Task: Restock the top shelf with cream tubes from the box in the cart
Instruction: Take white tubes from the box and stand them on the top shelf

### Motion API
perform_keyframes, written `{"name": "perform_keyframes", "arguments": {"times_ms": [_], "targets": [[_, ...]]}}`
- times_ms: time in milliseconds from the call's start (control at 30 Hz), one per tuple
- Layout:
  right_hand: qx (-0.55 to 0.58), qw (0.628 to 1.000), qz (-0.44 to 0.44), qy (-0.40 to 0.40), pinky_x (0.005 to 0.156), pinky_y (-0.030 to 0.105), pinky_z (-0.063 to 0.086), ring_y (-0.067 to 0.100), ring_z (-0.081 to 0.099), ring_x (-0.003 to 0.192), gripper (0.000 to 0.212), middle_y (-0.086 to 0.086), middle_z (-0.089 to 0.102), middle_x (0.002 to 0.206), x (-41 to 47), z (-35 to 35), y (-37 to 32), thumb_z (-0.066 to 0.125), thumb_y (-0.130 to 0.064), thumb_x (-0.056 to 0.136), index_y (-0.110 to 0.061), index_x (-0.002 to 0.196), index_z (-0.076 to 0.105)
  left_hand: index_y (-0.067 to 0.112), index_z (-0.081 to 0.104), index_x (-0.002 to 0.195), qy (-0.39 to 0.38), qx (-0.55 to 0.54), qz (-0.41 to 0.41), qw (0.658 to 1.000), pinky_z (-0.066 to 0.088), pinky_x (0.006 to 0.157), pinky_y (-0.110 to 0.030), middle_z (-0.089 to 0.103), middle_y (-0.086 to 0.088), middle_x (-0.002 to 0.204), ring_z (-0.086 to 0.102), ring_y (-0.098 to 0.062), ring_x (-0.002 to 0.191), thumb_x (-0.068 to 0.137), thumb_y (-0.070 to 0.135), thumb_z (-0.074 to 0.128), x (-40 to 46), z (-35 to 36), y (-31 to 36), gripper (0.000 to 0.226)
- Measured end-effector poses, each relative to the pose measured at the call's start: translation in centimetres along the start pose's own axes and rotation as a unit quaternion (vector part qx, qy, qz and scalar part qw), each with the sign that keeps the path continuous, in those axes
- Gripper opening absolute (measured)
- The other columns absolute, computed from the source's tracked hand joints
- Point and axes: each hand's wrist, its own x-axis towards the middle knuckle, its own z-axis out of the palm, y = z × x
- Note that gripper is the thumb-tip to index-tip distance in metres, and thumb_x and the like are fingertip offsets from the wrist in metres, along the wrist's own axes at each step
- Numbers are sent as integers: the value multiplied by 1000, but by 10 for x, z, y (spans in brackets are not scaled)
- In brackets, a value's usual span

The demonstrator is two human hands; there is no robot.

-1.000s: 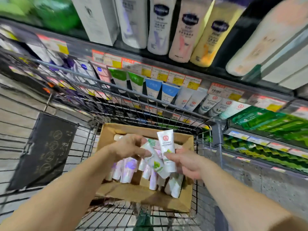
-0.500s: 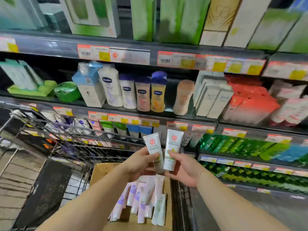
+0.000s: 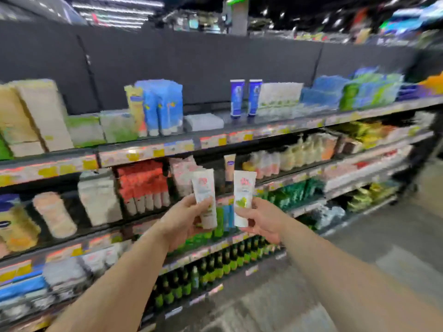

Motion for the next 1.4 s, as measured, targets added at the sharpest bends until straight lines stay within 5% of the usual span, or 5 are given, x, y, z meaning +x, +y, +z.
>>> {"name": "perform_keyframes", "arguments": {"times_ms": [133,300,600,1233,1400], "targets": [[10,994,-57,93,70,31,56,25,67,98,71,14,60,125,-30,-105,-39,82,-22,73,-9,133,47,17,62,108,-87,20,13,996,53,70,-34,69,-5,91,67,-16,74,86,10,66,49,98,26,23],[17,982,-116,146,92,45,55,23,64,96,19,11,66,108,-19,-182,-67,68,-12,88,-13,105,59,8,63,111,-105,30,61,992,60,67,-31,74,-9,99,70,-23,87,95,9,55,107,162,53,18],[-39,959,-182,214,80,34,52,21,65,97,29,2,70,106,99,-245,-142,73,-17,85,-18,113,64,27,64,105,-24,92,156,983,56,88,-39,71,4,109,67,-17,101,94,18,60,249,162,119,14],[-326,880,-309,154,69,34,50,23,61,81,21,-2,63,76,326,-264,-244,71,-29,84,-16,76,56,19,63,107,203,55,186,960,59,78,-36,75,3,100,72,-13,90,90,20,65,373,161,157,17],[-409,861,-289,92,84,41,52,22,62,92,16,-2,67,94,341,-274,-244,67,-33,87,-22,94,59,17,61,114,265,62,181,945,59,83,-41,73,2,104,71,-17,96,89,21,65,376,176,156,25]]}}
